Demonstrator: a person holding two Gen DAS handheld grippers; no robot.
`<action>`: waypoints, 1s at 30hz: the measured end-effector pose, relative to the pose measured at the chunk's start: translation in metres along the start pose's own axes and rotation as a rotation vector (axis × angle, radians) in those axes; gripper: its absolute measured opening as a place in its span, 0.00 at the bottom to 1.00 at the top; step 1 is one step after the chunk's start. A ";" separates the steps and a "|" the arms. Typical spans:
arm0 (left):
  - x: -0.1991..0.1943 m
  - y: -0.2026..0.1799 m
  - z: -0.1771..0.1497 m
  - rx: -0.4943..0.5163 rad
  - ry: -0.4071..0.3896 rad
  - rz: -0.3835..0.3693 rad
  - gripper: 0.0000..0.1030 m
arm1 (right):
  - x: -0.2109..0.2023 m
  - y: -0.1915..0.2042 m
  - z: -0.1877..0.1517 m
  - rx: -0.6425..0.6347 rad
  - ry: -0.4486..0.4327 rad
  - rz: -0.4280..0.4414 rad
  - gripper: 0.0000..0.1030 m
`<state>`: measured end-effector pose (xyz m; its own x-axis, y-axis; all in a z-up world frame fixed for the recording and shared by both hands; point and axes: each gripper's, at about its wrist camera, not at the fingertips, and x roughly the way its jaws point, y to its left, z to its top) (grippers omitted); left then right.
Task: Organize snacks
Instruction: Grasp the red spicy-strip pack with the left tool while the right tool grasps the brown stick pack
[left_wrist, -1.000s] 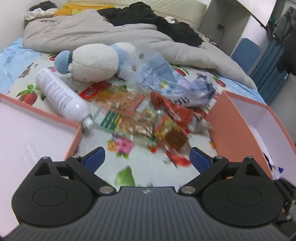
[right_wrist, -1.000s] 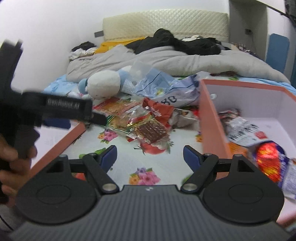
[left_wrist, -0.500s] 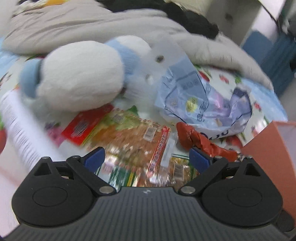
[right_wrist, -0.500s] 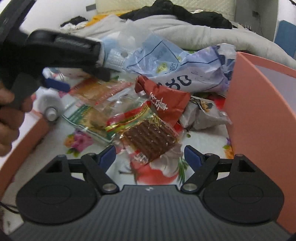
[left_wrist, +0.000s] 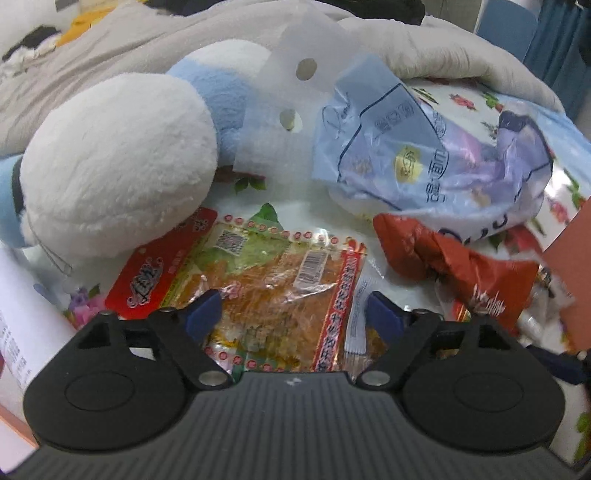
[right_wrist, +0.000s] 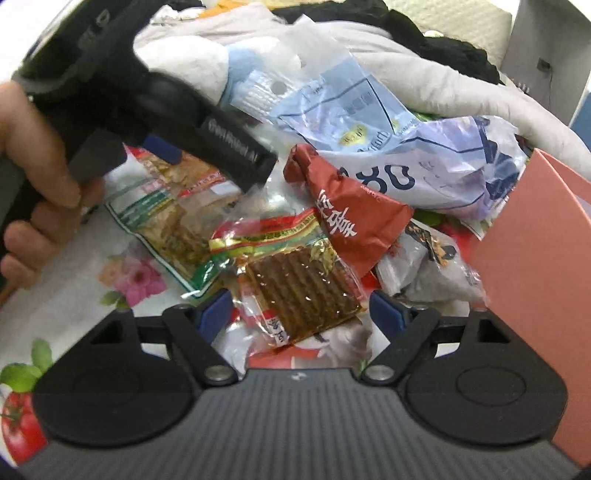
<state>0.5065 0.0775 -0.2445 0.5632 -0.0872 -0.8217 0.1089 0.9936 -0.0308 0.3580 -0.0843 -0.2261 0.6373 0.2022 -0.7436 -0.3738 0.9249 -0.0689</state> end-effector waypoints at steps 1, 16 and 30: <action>0.000 -0.001 -0.002 0.014 -0.009 0.008 0.81 | -0.001 -0.001 -0.002 0.008 -0.004 0.012 0.76; -0.053 -0.016 -0.038 -0.024 -0.063 0.013 0.35 | -0.069 0.010 -0.029 -0.012 -0.066 0.046 0.08; -0.151 -0.037 -0.098 -0.077 -0.081 -0.046 0.32 | -0.137 0.018 -0.066 -0.056 -0.011 0.053 0.06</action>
<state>0.3367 0.0609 -0.1751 0.6239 -0.1355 -0.7697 0.0745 0.9907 -0.1140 0.2196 -0.1167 -0.1696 0.6227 0.2542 -0.7400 -0.4440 0.8936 -0.0666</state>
